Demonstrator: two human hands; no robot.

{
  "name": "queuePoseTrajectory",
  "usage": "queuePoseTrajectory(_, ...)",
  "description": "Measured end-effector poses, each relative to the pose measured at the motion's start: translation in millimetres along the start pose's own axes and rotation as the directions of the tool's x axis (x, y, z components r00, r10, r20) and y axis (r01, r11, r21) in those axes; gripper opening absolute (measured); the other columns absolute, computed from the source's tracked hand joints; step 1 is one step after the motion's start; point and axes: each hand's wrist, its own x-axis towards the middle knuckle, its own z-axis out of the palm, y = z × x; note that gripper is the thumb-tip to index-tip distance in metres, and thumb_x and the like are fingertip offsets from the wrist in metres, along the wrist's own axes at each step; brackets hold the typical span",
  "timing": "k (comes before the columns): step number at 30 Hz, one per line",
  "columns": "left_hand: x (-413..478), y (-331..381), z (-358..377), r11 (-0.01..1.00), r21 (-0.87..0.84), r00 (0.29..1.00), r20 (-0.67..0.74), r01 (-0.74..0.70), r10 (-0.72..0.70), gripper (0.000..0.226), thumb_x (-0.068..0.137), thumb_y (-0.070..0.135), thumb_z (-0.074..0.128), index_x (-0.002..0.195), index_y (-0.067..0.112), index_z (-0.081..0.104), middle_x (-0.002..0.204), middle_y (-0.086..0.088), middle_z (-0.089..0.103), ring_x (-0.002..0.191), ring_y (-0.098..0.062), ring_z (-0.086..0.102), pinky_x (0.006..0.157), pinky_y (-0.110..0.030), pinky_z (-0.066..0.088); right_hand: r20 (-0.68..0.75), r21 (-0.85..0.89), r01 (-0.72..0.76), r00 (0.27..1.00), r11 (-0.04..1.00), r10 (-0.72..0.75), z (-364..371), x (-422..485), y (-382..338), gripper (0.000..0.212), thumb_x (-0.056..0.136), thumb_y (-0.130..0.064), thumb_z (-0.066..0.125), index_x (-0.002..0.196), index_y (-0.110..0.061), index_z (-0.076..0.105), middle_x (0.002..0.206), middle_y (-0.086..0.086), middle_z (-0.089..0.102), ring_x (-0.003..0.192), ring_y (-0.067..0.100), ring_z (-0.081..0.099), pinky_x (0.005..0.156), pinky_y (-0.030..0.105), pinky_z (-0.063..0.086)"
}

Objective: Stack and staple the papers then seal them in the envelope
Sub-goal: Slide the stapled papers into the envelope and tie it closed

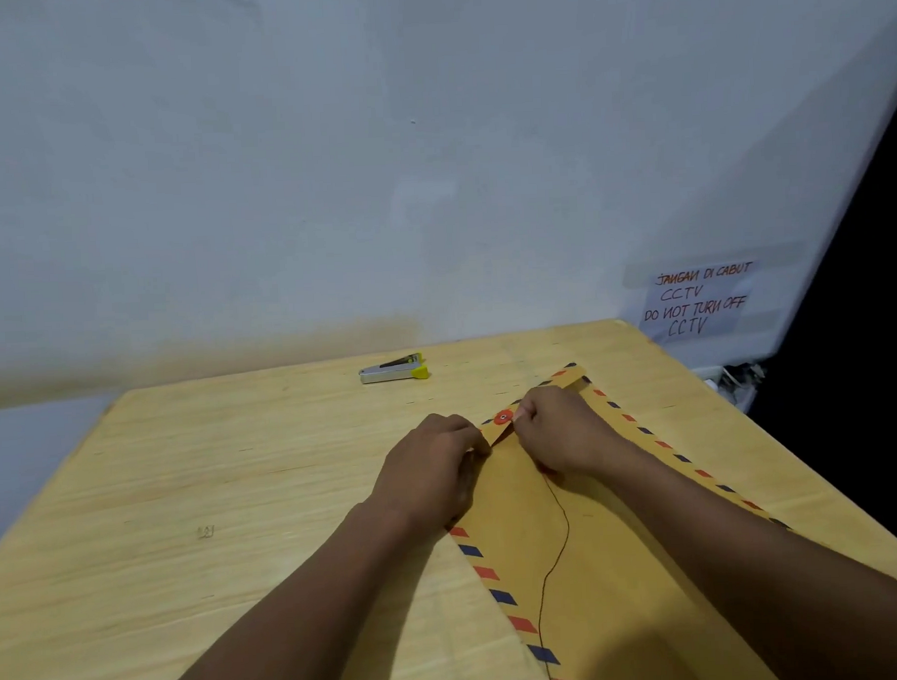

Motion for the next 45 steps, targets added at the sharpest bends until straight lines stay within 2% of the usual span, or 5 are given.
queuePoseTrajectory(8,1.2,0.4,0.4,1.0,0.018,0.999,0.03,-0.026,0.025,0.029,0.101,0.022,0.049,0.126,0.027,0.062,0.132,0.01,0.061,0.124,-0.013,0.048,0.096,-0.032,0.048,0.235,0.246,-0.17,0.966,0.954,0.111,-23.0,7.8,6.0,0.029,0.097,-0.004,0.049,0.073,-0.011,0.063,0.069,0.006,0.063,0.058,0.014,0.051,0.06,0.026,0.044)
queuePoseTrajectory(21,8.8,22.5,-8.8,0.981,0.187,0.976,0.219,-0.042,0.0,0.048,0.099,0.03,0.05,0.146,0.04,0.043,0.143,0.002,0.05,0.114,-0.022,0.057,0.09,-0.034,0.052,0.448,0.387,-0.262,0.891,0.884,0.068,-67.1,-8.0,54.3,0.015,0.099,-0.01,0.058,0.11,-0.003,0.065,0.073,0.011,0.053,0.072,0.024,0.073,0.065,0.037,0.061)
queuePoseTrajectory(26,2.6,31.9,-12.8,0.979,0.195,0.947,0.32,-0.059,-0.007,0.049,0.103,0.033,0.043,0.147,0.053,0.03,0.147,-0.007,0.039,0.11,-0.029,0.056,0.081,-0.034,0.046,0.319,0.26,-0.129,0.947,0.957,0.041,-57.2,-22.7,60.2,0.014,0.103,-0.015,0.051,0.106,-0.011,0.064,0.059,0.013,0.06,0.042,0.018,0.055,0.045,0.028,0.049)
queuePoseTrajectory(33,-0.9,43.1,-18.4,0.968,0.24,0.918,0.394,-0.069,-0.032,0.064,0.101,0.029,0.053,0.149,0.058,0.023,0.154,-0.008,0.028,0.137,-0.037,0.037,0.108,-0.044,0.038,0.001,0.004,0.145,0.989,0.989,-0.145,-36.9,-39.9,76.7,0.01,0.097,-0.027,0.06,0.094,-0.034,0.067,0.087,0.002,0.067,0.085,0.023,0.062,0.073,0.033,0.051)
queuePoseTrajectory(45,-3.8,42.9,-15.3,0.979,0.204,0.934,0.355,-0.028,-0.047,0.058,0.101,0.03,0.051,0.148,0.057,0.029,0.153,-0.008,0.03,0.133,-0.034,0.04,0.104,-0.041,0.041,0.114,-0.479,0.338,0.939,0.81,-0.324,-23.5,-59.7,50.9,0.03,0.104,-0.023,0.044,0.131,-0.028,0.056,0.116,-0.003,0.058,0.097,0.017,0.057,0.079,0.031,0.052)
